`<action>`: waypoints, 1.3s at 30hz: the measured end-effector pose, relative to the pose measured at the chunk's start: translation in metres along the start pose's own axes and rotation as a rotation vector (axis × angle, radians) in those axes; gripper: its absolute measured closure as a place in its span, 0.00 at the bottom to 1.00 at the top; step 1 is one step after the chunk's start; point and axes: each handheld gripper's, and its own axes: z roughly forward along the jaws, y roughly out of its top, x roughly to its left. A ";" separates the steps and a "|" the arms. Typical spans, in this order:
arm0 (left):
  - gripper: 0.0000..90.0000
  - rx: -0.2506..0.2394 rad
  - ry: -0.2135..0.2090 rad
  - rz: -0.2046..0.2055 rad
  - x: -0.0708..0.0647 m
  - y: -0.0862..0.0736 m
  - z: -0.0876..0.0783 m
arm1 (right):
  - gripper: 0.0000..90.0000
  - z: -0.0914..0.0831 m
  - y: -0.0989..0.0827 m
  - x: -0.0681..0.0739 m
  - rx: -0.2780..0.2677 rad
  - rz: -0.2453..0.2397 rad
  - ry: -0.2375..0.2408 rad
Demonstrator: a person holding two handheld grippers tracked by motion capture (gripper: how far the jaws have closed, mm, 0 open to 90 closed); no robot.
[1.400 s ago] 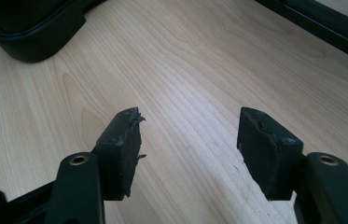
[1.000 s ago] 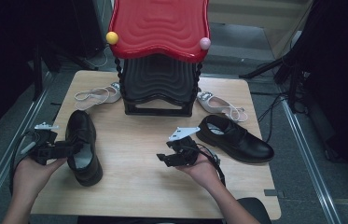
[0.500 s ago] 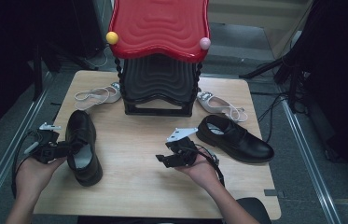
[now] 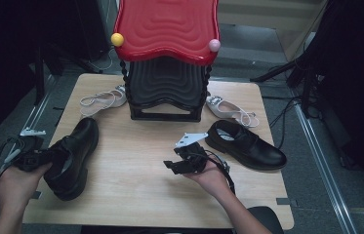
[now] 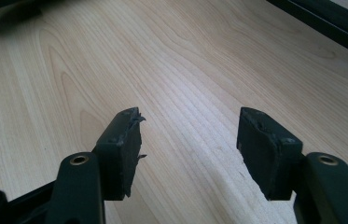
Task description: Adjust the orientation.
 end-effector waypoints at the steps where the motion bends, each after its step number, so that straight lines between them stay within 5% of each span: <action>1: 0.93 -0.001 -0.005 0.001 0.000 0.001 -0.002 | 0.46 0.000 0.000 0.000 -0.001 0.003 -0.001; 8: 0.93 -0.043 -0.012 0.052 -0.015 0.006 -0.018 | 0.46 -0.001 0.000 -0.003 -0.007 0.019 0.007; 19: 0.93 -0.132 -0.156 0.119 -0.049 0.021 -0.042 | 0.46 -0.004 -0.001 -0.004 -0.010 0.038 0.007; 28: 0.93 -0.098 -0.217 0.224 -0.097 0.036 -0.015 | 0.46 -0.011 -0.005 -0.006 -0.020 0.054 -0.015; 39: 0.92 -0.045 -0.288 0.301 -0.133 0.058 0.015 | 0.46 -0.026 -0.011 -0.007 -0.052 0.076 -0.052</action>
